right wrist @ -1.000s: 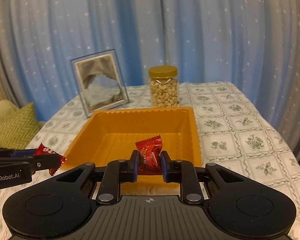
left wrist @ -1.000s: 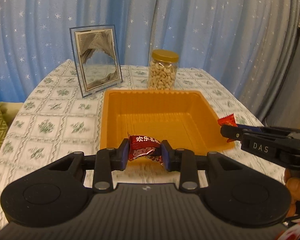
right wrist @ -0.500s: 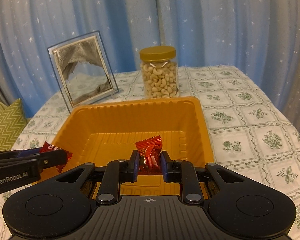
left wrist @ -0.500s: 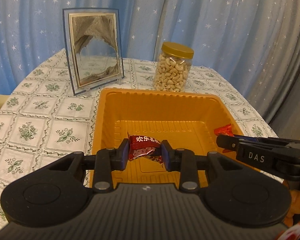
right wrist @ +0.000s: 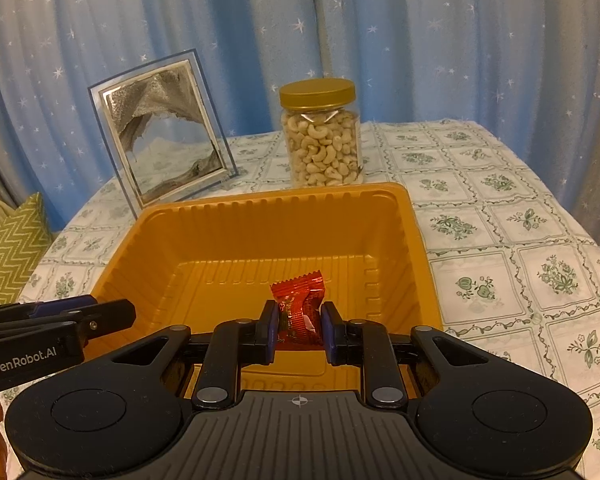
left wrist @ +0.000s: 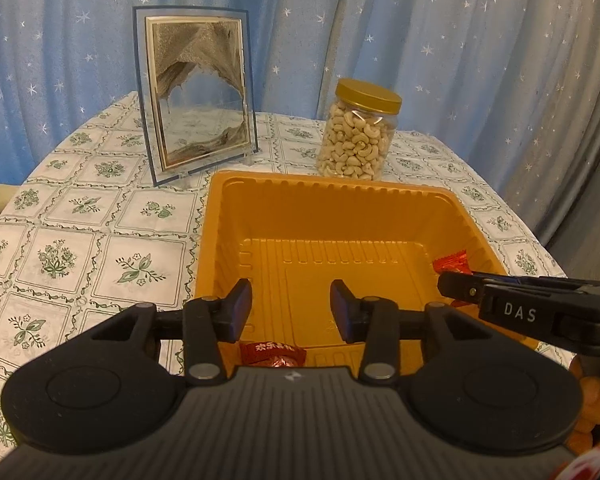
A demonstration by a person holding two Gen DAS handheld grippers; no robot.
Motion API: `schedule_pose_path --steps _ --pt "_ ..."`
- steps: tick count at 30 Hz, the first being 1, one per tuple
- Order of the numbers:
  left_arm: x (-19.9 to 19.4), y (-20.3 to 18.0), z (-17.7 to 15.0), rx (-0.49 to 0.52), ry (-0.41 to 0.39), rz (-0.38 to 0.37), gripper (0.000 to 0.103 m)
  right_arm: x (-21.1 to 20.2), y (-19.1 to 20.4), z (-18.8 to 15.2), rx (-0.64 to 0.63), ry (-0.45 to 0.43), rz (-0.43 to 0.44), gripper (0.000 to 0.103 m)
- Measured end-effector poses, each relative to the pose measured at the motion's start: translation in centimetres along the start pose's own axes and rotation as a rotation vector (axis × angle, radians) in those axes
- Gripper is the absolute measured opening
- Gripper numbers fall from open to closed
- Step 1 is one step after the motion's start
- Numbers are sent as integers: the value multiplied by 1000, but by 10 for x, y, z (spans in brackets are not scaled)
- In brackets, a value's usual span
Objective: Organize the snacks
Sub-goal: 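Open the left tool over the tray while the right tool releases its candy, then move both tools back toward the remaining snack pile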
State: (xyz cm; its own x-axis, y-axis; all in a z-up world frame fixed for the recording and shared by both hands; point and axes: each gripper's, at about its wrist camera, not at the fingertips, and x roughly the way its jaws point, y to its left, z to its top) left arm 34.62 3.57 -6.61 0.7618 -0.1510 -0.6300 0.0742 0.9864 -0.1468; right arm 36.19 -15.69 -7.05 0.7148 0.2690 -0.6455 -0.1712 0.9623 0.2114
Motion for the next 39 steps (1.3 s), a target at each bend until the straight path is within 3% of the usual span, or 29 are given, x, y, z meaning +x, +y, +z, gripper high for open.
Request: schedule_pose_path --steps 7,10,25,39 --pt "-7 1 2 -2 -24 20 43 1 -4 0 41 -14 50 27" --pt "-10 2 3 -7 -34 30 44 0 -5 0 61 -20 49 59" --pt "-59 -4 -9 -19 -55 23 49 -52 -9 0 79 -106 -3 60" --pt "-161 -24 -53 -24 -70 27 54 -158 -6 -60 83 -115 -52 60"
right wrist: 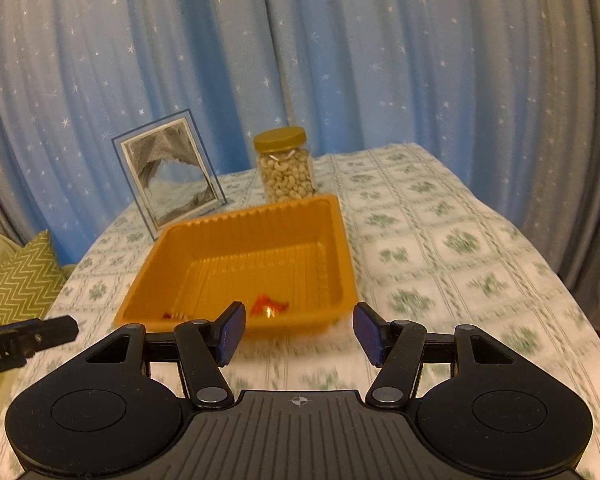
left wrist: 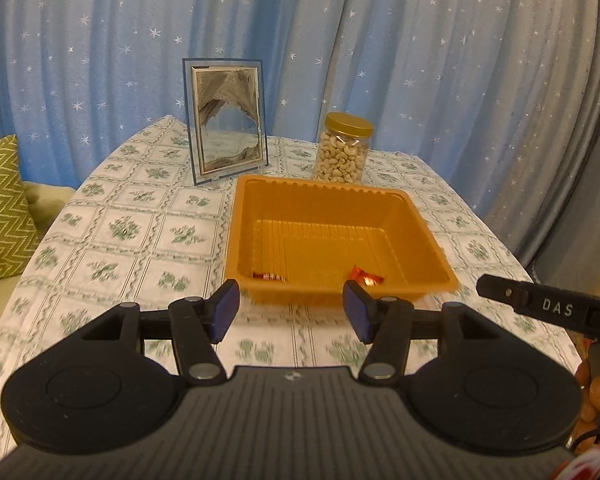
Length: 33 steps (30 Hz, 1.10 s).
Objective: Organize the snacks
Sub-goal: 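Move both tools back toward the remaining snack pile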
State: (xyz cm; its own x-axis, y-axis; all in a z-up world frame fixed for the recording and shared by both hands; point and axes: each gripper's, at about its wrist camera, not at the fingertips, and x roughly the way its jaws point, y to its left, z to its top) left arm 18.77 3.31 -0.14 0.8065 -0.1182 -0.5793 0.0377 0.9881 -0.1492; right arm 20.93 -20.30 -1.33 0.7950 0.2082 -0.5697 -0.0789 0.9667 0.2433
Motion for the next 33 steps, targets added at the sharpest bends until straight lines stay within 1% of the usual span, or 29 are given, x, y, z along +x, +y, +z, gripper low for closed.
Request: schedule_pose_path --steps 5,8,16,20,24,33 --pt "-33 -6 -18 4 5 -8 54 -38 -3 -19 14 6 -12 60" --pt "-48 -10 -30 19 11 4 55 -60 -6 -29 17 5 -24 60" --pt "-72 -6 -64 5 64 19 58 -96 -5 -51 14 14 -36 60" --pt "-77 -2 -80 15 95 28 59 -102 -3 -62 7 26 -29 60" --pt "-74 2 -91 22 122 32 59 -101 -2 -71 0 48 -26 60" --pt "-54 14 -96 -14 154 39 59 -89 -3 -80 -6 66 -32 60"
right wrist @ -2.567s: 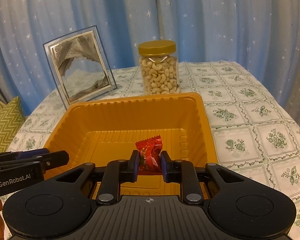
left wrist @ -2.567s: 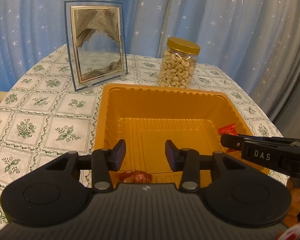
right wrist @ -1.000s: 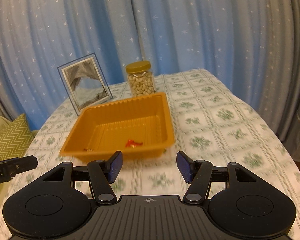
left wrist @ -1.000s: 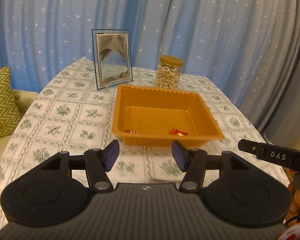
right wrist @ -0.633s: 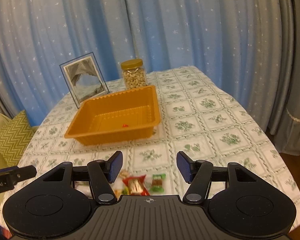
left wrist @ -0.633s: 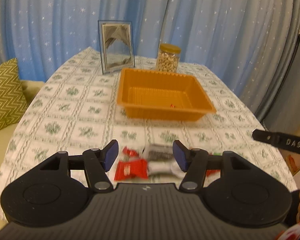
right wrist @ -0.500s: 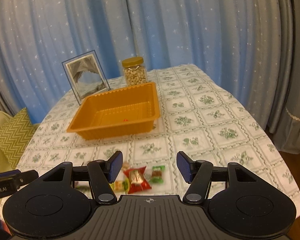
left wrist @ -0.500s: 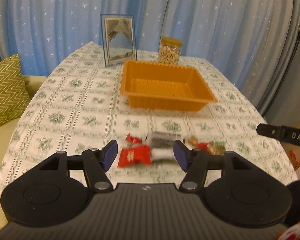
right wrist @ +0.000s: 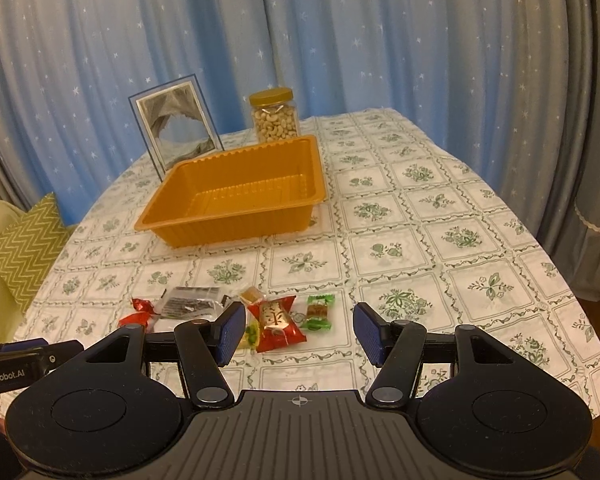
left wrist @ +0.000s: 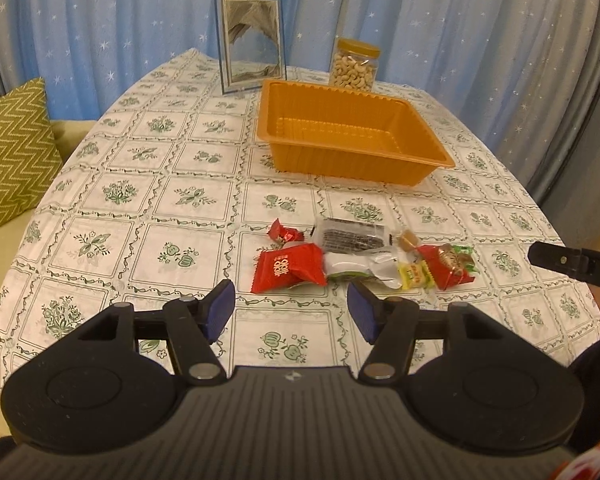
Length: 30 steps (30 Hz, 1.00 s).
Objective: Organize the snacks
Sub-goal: 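Move both tools back toward the remaining snack pile, then grasp the red pastry packet with the left tool while the right tool grasps the gold bar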
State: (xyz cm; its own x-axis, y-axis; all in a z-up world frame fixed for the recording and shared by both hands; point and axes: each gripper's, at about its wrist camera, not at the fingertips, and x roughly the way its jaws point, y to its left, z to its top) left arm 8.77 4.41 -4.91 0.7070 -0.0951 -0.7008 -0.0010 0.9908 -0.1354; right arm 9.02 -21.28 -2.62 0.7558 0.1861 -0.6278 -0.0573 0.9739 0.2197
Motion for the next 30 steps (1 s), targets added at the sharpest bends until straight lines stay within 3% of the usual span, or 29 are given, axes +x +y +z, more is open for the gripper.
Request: schedule_pose_path --steps 16,30 --pt "47 8 9 -24 53 -14 59 48 4 -6 -45 57 18 60" --pt "97 21 20 -65 111 -104 56 84 0 -5 -63 92 36 59"
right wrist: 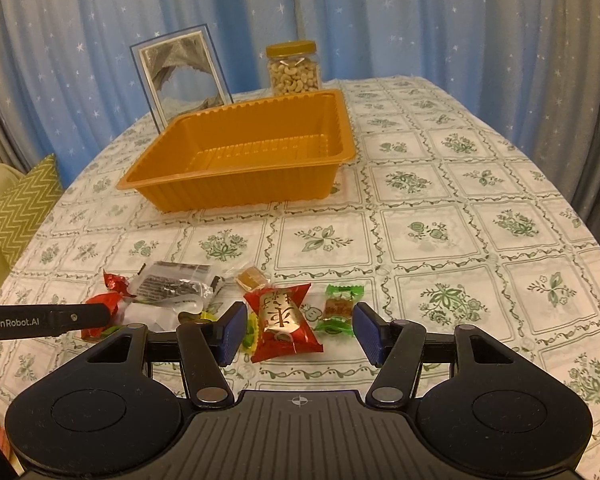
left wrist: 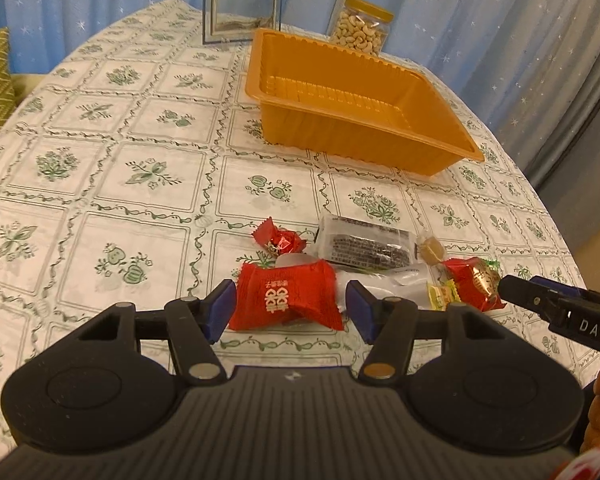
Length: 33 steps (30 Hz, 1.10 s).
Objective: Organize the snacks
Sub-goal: 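Grasp the red pastry packet with the left tool while the right tool grasps the gold bar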
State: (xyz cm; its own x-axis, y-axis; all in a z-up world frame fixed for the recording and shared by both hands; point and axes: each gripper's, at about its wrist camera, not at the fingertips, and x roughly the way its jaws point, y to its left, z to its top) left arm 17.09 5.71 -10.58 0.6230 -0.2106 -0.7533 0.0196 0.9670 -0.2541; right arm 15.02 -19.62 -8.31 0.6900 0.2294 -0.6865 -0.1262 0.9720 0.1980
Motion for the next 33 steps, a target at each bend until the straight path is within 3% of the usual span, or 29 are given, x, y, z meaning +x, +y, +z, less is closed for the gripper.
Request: schedule_pose_path --steps 11,19,22,25,27,33 --pt "12 4 0 33 27 6 40 15 1 0 -14 18 -1 59" --pt "4 2 -1 32 1 24 35 26 10 -1 -71 25 4 59" --pt "-1 2 -1 31 -10 31 35 32 13 -1 -106 39 6 45" --pt "-7 1 0 31 -18 32 35 36 15 -1 -123 45 3 40" --pt "-10 0 1 38 -24 37 35 38 17 -2 -133 52 -1 31" --pt "-22 -4 2 45 -43 48 35 29 16 -2 -118 31 0 25"
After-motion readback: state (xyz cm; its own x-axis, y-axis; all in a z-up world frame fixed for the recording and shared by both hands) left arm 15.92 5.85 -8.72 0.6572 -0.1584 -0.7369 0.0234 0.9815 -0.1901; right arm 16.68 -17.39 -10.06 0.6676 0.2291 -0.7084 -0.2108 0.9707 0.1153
